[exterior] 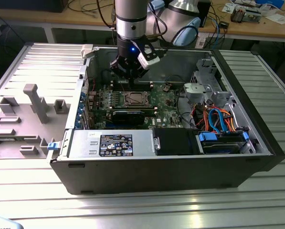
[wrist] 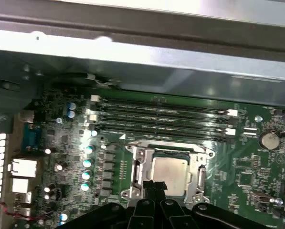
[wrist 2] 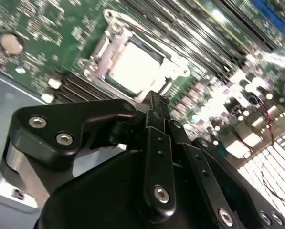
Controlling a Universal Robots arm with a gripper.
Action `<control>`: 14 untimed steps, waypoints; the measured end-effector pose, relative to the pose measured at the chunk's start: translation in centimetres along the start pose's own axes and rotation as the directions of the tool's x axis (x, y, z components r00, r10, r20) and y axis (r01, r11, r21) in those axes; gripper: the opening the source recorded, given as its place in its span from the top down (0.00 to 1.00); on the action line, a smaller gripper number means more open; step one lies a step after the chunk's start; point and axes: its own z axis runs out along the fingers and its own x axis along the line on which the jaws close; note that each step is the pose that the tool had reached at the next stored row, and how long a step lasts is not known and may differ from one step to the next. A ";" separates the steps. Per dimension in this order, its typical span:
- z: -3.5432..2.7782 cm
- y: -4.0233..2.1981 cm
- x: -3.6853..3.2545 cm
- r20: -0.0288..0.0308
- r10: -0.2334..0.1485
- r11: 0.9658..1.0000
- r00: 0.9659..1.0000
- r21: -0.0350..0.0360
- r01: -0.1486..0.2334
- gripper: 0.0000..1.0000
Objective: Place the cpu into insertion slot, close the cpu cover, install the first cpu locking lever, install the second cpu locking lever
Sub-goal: 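Install the first cpu locking lever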
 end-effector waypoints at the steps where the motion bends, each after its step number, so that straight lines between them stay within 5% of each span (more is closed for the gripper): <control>1: -0.01 0.05 0.39 0.000 0.000 1.000 1.000 -0.001 0.000 0.89; 9: -0.09 0.41 3.35 0.001 0.001 1.000 1.000 -0.005 -0.001 0.89; 14: -0.11 0.88 4.07 0.001 0.000 1.000 1.000 -0.005 0.000 0.89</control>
